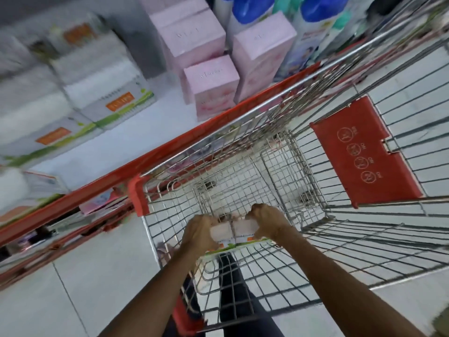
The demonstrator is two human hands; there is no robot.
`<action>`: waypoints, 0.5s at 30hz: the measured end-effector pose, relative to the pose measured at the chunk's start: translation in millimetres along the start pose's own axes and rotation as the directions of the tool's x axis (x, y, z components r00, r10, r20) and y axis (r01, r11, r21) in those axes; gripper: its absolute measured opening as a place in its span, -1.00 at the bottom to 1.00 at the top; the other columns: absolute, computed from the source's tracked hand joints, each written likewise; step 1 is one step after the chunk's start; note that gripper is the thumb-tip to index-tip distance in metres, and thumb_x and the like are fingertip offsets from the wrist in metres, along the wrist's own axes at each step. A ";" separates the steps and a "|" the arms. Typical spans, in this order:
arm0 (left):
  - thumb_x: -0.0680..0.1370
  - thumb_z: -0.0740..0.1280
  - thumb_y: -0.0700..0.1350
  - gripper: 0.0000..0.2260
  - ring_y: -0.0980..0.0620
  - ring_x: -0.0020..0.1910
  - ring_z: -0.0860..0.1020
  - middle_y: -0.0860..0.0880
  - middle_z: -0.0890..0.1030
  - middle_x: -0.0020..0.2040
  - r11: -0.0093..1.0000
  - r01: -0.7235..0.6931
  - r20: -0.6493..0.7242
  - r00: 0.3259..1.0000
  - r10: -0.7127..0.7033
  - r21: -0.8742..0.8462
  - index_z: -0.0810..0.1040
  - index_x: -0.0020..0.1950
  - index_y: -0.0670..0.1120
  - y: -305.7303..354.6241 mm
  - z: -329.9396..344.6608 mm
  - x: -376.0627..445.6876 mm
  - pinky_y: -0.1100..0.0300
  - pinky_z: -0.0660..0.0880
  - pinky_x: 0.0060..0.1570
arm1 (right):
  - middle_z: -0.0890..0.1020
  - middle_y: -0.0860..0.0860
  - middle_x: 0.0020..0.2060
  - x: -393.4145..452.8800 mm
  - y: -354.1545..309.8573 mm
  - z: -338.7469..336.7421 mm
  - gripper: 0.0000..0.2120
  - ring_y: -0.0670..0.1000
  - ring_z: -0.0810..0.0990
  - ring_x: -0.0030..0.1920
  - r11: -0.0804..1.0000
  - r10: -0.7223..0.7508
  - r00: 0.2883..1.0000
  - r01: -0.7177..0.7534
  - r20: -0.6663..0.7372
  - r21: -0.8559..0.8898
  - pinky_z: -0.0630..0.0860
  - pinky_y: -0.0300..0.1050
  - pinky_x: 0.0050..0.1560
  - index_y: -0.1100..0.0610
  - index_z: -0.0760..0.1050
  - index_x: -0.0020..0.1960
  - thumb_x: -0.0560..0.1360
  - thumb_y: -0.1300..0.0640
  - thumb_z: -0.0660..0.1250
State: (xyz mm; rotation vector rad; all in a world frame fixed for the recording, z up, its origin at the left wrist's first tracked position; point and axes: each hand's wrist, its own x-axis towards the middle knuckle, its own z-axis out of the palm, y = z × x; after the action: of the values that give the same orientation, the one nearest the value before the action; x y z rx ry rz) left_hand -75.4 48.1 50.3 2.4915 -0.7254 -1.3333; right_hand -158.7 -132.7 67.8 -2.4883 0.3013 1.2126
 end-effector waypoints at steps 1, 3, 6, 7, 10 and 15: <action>0.18 0.61 -0.02 -0.44 -0.01 0.09 0.53 -0.05 0.63 0.09 1.000 -0.016 -0.028 0.999 0.016 0.001 0.59 0.14 -0.01 1.2 -8.6 -5.8 0.15 0.48 0.01 | 0.53 0.10 0.16 -7.5 -4.9 -8.9 -0.47 0.09 0.53 0.17 1.000 0.005 1.000 -0.005 -0.026 -0.005 0.53 -0.06 0.23 0.06 0.43 0.33 0.38 0.10 0.46; 0.17 0.60 0.00 -0.46 0.01 0.08 0.51 -0.02 0.62 0.08 0.999 -0.042 -0.101 0.994 0.043 0.003 0.58 0.12 0.04 3.0 -27.8 -20.8 0.18 0.41 -0.05 | 0.52 0.09 0.18 -24.1 -15.5 -27.7 -0.48 0.08 0.50 0.20 1.000 0.003 0.996 -0.005 -0.094 -0.022 0.51 -0.05 0.25 0.06 0.43 0.31 0.38 0.12 0.46; 0.18 0.59 0.02 -0.49 0.00 0.07 0.53 -0.01 0.65 0.07 0.997 -0.076 -0.172 0.982 0.076 0.007 0.60 0.11 0.07 6.3 -59.0 -43.6 0.17 0.45 -0.03 | 0.55 0.05 0.14 -47.7 -30.9 -54.4 -0.54 0.05 0.52 0.16 0.999 0.006 0.981 -0.013 -0.194 -0.034 0.54 -0.12 0.19 0.03 0.48 0.27 0.39 0.10 0.44; 0.18 0.59 0.02 -0.49 0.00 0.06 0.54 -0.01 0.66 0.07 0.996 -0.090 -0.207 0.974 0.090 0.008 0.61 0.11 0.07 5.6 -72.6 -55.4 0.16 0.48 0.00 | 0.57 0.02 0.12 -56.8 -39.5 -64.6 -0.57 0.02 0.54 0.14 0.998 -0.001 0.971 -0.013 -0.239 -0.057 0.55 -0.17 0.15 0.01 0.49 0.25 0.39 0.10 0.44; 0.19 0.59 0.01 -0.47 0.04 0.08 0.55 0.03 0.66 0.10 0.993 -0.118 -0.298 0.947 0.115 0.009 0.60 0.13 0.06 3.3 -106.4 -85.7 0.17 0.51 0.02 | 0.57 0.00 0.13 -77.1 -62.8 -89.5 -0.57 0.00 0.51 0.19 0.995 -0.029 0.940 -0.006 -0.340 -0.102 0.54 -0.16 0.14 -0.03 0.49 0.24 0.39 0.10 0.44; 0.21 0.58 0.08 -0.45 0.06 0.15 0.51 0.05 0.61 0.17 0.991 -0.129 -0.418 0.903 0.100 -0.042 0.56 0.17 0.05 -4.3 -152.2 -129.4 0.21 0.44 0.10 | 0.52 -0.03 0.25 -98.9 -100.3 -133.8 -0.52 -0.02 0.42 0.32 0.986 -0.078 0.895 0.004 -0.440 -0.167 0.45 -0.14 0.30 0.00 0.45 0.30 0.40 0.05 0.44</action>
State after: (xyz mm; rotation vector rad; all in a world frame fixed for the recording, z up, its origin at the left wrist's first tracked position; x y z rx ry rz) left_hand -8.5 114.0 226.7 2.5075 -0.6968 -0.7321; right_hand -89.1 -91.5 244.5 -2.8842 0.2695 0.6546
